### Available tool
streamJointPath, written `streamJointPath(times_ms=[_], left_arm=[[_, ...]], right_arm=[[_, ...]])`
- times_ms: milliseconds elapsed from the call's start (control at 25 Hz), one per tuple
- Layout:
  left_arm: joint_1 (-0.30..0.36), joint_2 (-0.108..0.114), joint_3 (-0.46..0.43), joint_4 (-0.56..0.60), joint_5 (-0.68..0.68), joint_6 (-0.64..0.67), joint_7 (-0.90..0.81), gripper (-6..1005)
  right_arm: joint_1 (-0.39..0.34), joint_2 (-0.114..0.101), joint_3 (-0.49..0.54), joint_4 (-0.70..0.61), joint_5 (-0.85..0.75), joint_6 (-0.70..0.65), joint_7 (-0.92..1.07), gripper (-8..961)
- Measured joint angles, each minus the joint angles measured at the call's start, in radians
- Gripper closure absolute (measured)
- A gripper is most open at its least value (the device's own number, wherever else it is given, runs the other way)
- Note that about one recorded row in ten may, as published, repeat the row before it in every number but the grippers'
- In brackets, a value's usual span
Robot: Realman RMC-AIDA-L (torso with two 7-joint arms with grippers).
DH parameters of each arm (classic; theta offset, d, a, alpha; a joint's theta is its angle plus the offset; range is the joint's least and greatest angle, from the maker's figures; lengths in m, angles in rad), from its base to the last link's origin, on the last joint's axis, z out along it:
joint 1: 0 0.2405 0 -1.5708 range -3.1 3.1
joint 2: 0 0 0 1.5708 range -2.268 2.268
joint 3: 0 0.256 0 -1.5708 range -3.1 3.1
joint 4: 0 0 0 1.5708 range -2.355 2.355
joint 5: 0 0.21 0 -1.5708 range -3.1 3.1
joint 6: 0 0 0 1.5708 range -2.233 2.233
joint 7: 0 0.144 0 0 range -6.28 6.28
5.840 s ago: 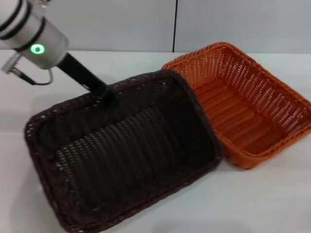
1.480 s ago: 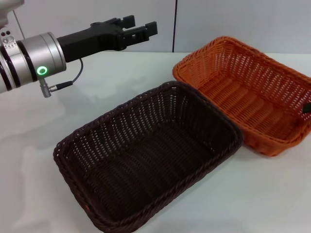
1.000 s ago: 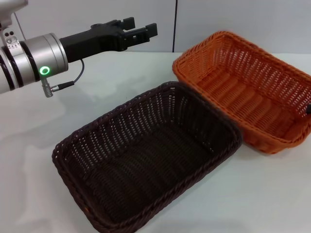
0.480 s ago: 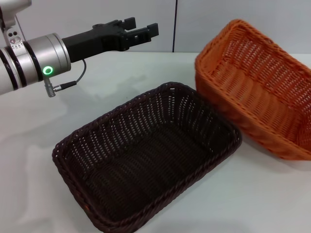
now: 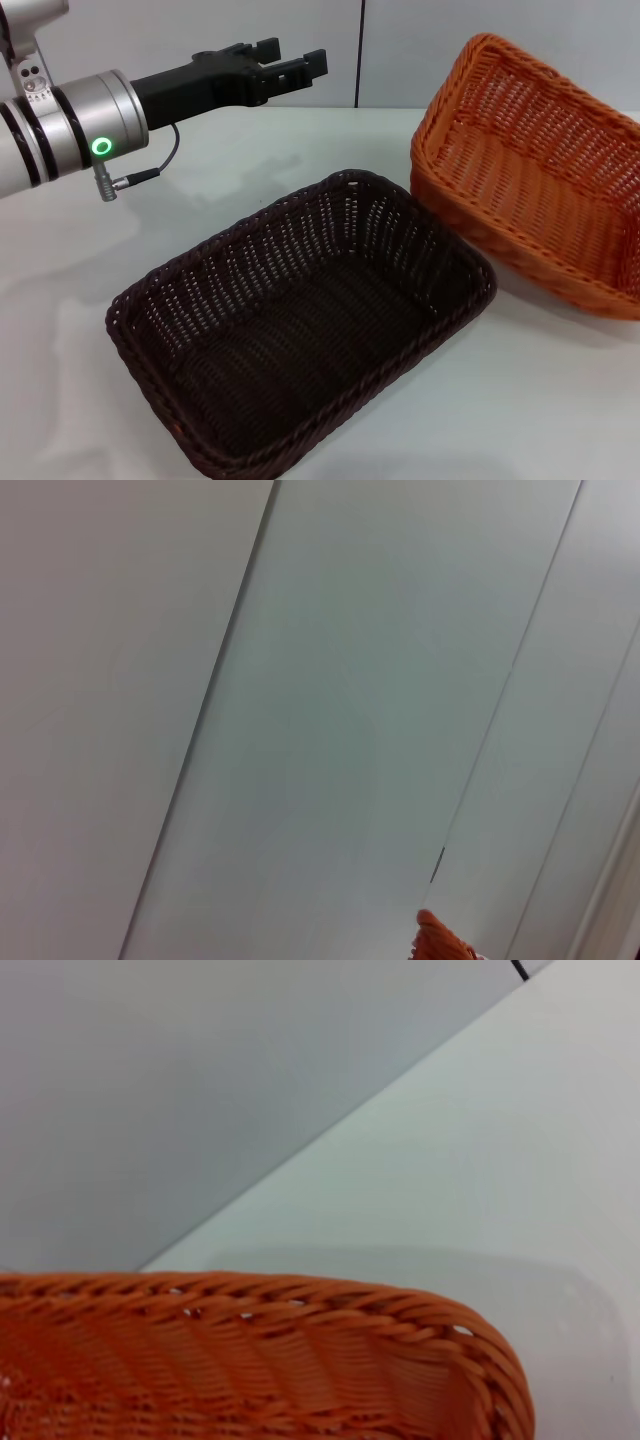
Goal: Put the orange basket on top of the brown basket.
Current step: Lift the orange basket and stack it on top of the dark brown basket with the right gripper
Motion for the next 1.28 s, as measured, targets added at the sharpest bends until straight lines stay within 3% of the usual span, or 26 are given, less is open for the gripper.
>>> streamJointPath(times_ms=[240, 680, 880, 1280], left_arm=[[0.000, -0.001, -0.005, 0.002, 0.000, 0.004, 0.000, 137], [-0.002, -0.006, -0.009, -0.001, 0.000, 0.018, 0.008, 137], [-0.008, -0.009, -0.009, 0.002, 0.000, 0.021, 0.013, 137], [-0.018, -0.014, -0.009, 0.015, 0.000, 0.042, 0.025, 137]], right_arm=[[-0.026, 0.013, 0.005, -0.012, 0.099, 0.036, -0.039, 758], [-0.114, 0.045, 0.013, -0.007, 0.597, 0.009, -0.295, 769], [-0.121, 0.056, 0.013, -0.007, 0.727, -0.066, -0.357, 768], [-0.051, 0.084, -0.041, -0.025, 0.744, -0.262, -0.368, 768]])
